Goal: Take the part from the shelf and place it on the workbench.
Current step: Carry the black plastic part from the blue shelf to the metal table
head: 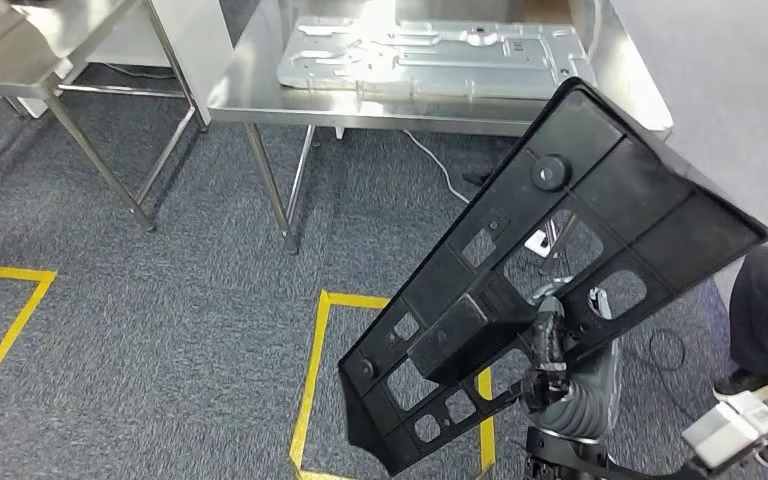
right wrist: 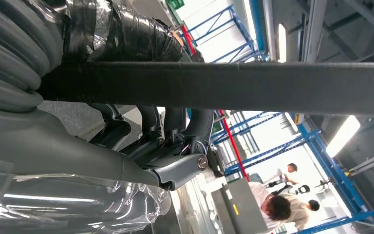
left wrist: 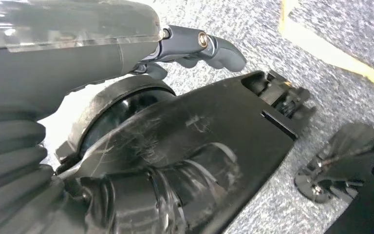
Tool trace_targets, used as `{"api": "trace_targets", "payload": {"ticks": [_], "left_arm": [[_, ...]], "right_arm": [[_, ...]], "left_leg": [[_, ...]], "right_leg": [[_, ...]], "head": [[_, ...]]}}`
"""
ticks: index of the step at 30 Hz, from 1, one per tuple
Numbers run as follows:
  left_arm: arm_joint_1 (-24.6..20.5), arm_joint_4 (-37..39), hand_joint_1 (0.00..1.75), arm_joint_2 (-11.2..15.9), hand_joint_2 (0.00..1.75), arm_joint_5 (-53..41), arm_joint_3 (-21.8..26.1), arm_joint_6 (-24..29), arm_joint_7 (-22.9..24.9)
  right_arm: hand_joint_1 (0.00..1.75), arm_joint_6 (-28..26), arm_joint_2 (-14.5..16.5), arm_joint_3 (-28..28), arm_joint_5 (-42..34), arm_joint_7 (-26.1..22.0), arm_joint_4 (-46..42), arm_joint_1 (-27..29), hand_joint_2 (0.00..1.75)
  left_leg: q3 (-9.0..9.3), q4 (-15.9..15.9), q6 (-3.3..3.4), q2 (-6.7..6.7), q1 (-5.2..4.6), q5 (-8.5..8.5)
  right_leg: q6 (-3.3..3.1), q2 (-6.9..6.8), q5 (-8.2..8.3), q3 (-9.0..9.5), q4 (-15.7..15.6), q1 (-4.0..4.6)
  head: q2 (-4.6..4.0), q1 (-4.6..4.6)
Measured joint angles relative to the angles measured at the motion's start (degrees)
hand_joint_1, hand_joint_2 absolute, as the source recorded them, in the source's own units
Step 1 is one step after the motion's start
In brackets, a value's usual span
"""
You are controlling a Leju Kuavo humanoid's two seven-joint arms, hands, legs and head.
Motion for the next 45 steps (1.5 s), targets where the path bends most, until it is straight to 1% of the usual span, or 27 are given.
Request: {"api": "trace_targets", "payload": {"ticks": [2,3,6,8,9,11,13,15,17,19,21,23,24,26,27,28,29,31,33,34,36,38,39,40,42,44,45], "left_arm": [[0.0,0.0,0.0,0.0,1.75,0.0,0.0,0.0,0.0],[0.0,0.0,0.0,0.0,1.75,0.0,0.0,0.0,0.0],[0.0,0.0,0.0,0.0,1.75,0.0,0.0,0.1,-0.1],[0.0,0.0,0.0,0.0,1.75,0.0,0.0,0.1,-0.1],[0.0,0.0,0.0,0.0,1.75,0.0,0.0,0.1,-0.1],[0.0,0.0,0.0,0.1,1.75,0.0,0.0,0.1,-0.1],[0.0,0.0,0.0,0.1,1.75,0.0,0.0,0.1,-0.1],[0.0,0.0,0.0,0.2,1.75,0.0,0.0,0.2,-0.1],[0.0,0.0,0.0,0.2,1.75,0.0,0.0,0.2,-0.2],[0.0,0.0,0.0,0.1,1.75,0.0,0.0,0.2,-0.2],[0.0,0.0,0.0,0.1,1.75,0.0,0.0,0.2,-0.2],[0.1,0.0,0.0,0.1,1.75,0.1,0.0,0.2,-0.1],[0.1,0.0,0.0,0.1,1.75,0.1,0.0,0.2,-0.1],[0.2,0.0,0.0,0.1,1.75,0.1,0.0,0.2,0.0],[0.1,0.0,0.0,0.1,1.75,0.1,0.0,0.2,0.0],[0.1,0.0,0.0,0.2,1.75,0.1,0.0,0.2,0.0],[0.1,0.0,0.0,0.2,1.75,0.1,0.0,0.2,0.0],[0.0,0.0,0.0,0.2,1.75,0.0,0.0,0.2,0.0],[-0.1,0.0,0.0,0.2,1.75,0.0,0.0,0.2,0.0],[-0.1,0.0,0.0,0.1,1.75,0.0,0.0,0.2,0.0],[-0.1,0.0,0.0,0.1,1.75,0.0,0.0,0.2,0.0],[-0.1,0.0,0.0,0.1,1.75,-0.1,0.0,0.2,0.0],[-0.1,0.0,0.0,0.1,1.75,-0.1,0.0,0.2,0.0],[-0.1,0.0,0.0,0.1,1.75,-0.1,0.0,0.2,0.0],[-0.1,0.0,0.0,0.2,1.75,-0.2,0.0,0.1,0.1],[0.0,0.0,0.0,0.2,1.75,-0.2,0.0,0.1,0.2],[0.0,0.0,0.0,0.3,1.75,-0.2,0.0,0.1,0.2]], "right_arm": [[1.71,0.0,0.0,0.0,0.1,0.0,0.0,-0.1,1.75],[1.71,0.0,0.0,0.0,0.1,0.1,0.0,-0.1,1.75],[1.71,0.0,0.0,0.0,0.1,0.5,0.0,-0.1,1.75],[1.71,0.0,0.0,0.0,0.1,1.0,0.1,-0.1,1.75],[1.71,0.0,0.0,0.0,0.1,1.1,0.2,-0.1,1.75],[1.71,0.0,0.0,0.0,0.0,1.5,0.4,-0.3,1.75],[1.71,0.0,0.0,0.0,0.0,1.8,0.5,-0.4,1.75],[1.71,0.0,0.0,0.0,0.0,1.9,0.7,-0.5,1.75],[1.71,0.0,0.0,0.0,0.0,1.9,0.7,-0.6,1.75],[1.71,0.0,0.0,0.0,0.0,1.9,0.8,-0.8,1.75],[1.71,0.0,-0.1,0.0,0.0,1.9,0.9,-0.8,1.75],[1.71,0.0,-0.1,0.0,0.0,2.0,1.0,-0.8,1.75],[1.71,0.0,-0.1,0.0,0.0,2.0,1.0,-0.8,1.75],[1.71,0.0,-0.2,0.0,-0.1,2.0,1.1,-0.8,1.75],[1.71,0.0,-0.2,0.0,-0.2,1.9,1.1,-0.8,1.75],[1.71,0.0,-0.2,0.0,-0.4,1.9,1.2,-0.8,1.75],[1.71,0.0,-0.2,0.0,-0.5,1.9,1.3,-0.8,1.75],[1.71,0.0,-0.2,0.0,-0.6,1.9,1.3,-0.8,1.75],[1.71,0.0,-0.2,0.0,-0.6,1.8,1.3,-0.9,1.75],[1.71,0.0,-0.2,0.0,-0.6,1.8,1.3,-1.0,1.75],[1.71,0.0,-0.2,0.0,-0.6,1.8,1.3,-1.0,1.75],[1.71,0.0,-0.2,0.0,-0.8,1.8,1.3,-1.0,1.75],[1.71,0.0,-0.2,0.0,-1.0,1.8,1.3,-1.0,1.75],[1.71,0.0,-0.2,0.0,-1.1,1.8,1.3,-1.1,1.75],[1.71,0.0,-0.2,0.0,-1.6,1.8,1.3,-1.2,1.75],[1.71,0.0,-0.2,0.0,-2.0,1.8,1.4,-1.4,1.75],[1.71,0.0,-0.2,0.0,-2.2,1.8,1.5,-1.5,1.75]], "left_leg": [[-0.04,1.0,-0.57,0.19,0.02,-0.17],[-0.87,2.7,-0.83,0.33,0.06,-0.48],[-6.99,11.9,-1.62,0.67,0.39,-3.09],[-10.09,14.0,-1.8,0.76,0.51,-3.82],[-10.34,12.5,-1.68,0.8,0.51,-2.59],[-9.13,6.0,-1.06,0.86,0.34,3.01],[-8.27,1.8,-0.21,0.89,-0.27,5.88],[-7.82,0.6,0.62,0.83,-0.71,5.84],[-6.17,-0.8,1.27,0.77,-0.47,6.36],[-4.55,-1.6,1.7,0.78,-0.19,5.92],[-3.64,-1.7,1.9,0.79,-0.15,5.15],[-2.63,-1.7,1.79,0.71,-0.02,4.15],[-1.97,-1.6,1.63,0.61,0.12,3.58],[-0.62,-1.3,0.97,0.42,0.51,2.16],[-0.08,-1.1,0.54,0.32,0.63,1.47],[0.13,-0.8,0.1,0.27,0.66,0.91],[0.22,-0.7,-0.33,0.23,0.62,0.53],[0.38,-0.5,-0.95,0.23,0.57,0.18],[-0.62,1.7,-1.42,0.46,0.71,0.15],[-2.14,4.3,-1.63,0.61,0.8,-0.11],[-6.82,11.4,-1.92,0.86,0.88,-1.89],[-10.6,15.4,-1.84,0.92,0.88,-3.73],[-11.22,14.8,-1.57,0.92,0.83,-3.31],[-10.88,12.4,-1.16,0.92,0.7,-1.53],[-8.97,5.4,-0.08,0.96,-0.04,3.76],[-7.68,1.1,0.82,0.87,-0.96,5.51],[-7.45,0.4,1.09,0.75,-1.19,5.39]], "right_leg": [[-0.61,0.06,0.07,1.23,-0.8,-0.22],[-0.87,0.03,-0.13,1.97,-1.2,-0.31],[-1.36,-0.06,-1.29,3.76,-1.6,-0.28],[-1.4,0.0,-2.38,5.08,-1.6,-0.2],[-1.39,0.04,-2.98,5.92,-1.6,-0.17],[-1.31,0.08,-4.3,7.6,-1.7,-0.14],[-0.9,0.14,-5.27,8.56,-1.9,-0.21],[-0.29,0.13,-5.4,9.22,-1.9,-0.19],[0.17,0.06,-5.47,9.69,-1.1,-0.12],[0.61,0.08,-6.43,7.85,2.8,-0.16],[1.18,0.08,-8.73,3.43,9.2,-0.4],[1.72,0.07,-10.18,-0.21,12.2,-0.79],[1.98,0.07,-9.28,-0.83,11.2,-1.0],[2.65,0.06,-3.82,-0.23,5.3,-1.52],[2.79,0.07,-1.78,0.05,2.5,-1.6],[2.57,0.05,-0.3,0.29,0.7,-1.58],[2.09,0.07,0.16,0.21,0.1,-1.47],[0.87,0.1,0.11,0.37,0.1,-1.27],[0.18,0.11,0.0,1.15,-0.4,-1.34],[-0.11,0.05,-0.17,1.74,-0.7,-1.36],[-0.54,-0.05,-0.72,2.79,-1.2,-1.16],[-0.77,0.0,-1.52,3.91,-1.3,-0.85],[-0.84,0.07,-1.98,4.58,-1.3,-0.7],[-0.88,0.13,-2.48,5.34,-1.3,-0.57],[-0.8,0.24,-3.43,6.67,-1.4,-0.44],[-0.35,0.41,-4.13,7.32,-1.6,-0.47],[-0.07,0.47,-4.16,7.61,-1.4,-0.48]], "head": [[0.0,-0.03],[0.0,-0.08],[0.0,-0.13],[0.0,-0.14],[0.0,-0.14],[0.0,-0.11],[0.0,0.06],[0.0,0.18],[0.0,0.13],[0.0,0.29],[0.0,0.53],[0.0,0.55],[0.0,0.54],[0.0,0.62],[0.0,0.74],[0.0,0.9],[0.0,0.98],[0.0,0.98],[0.0,0.79],[0.0,0.71],[0.0,0.6],[0.0,0.61],[0.0,0.61],[0.0,0.61],[-0.01,0.66],[-0.01,0.58],[-0.01,0.56]]}}
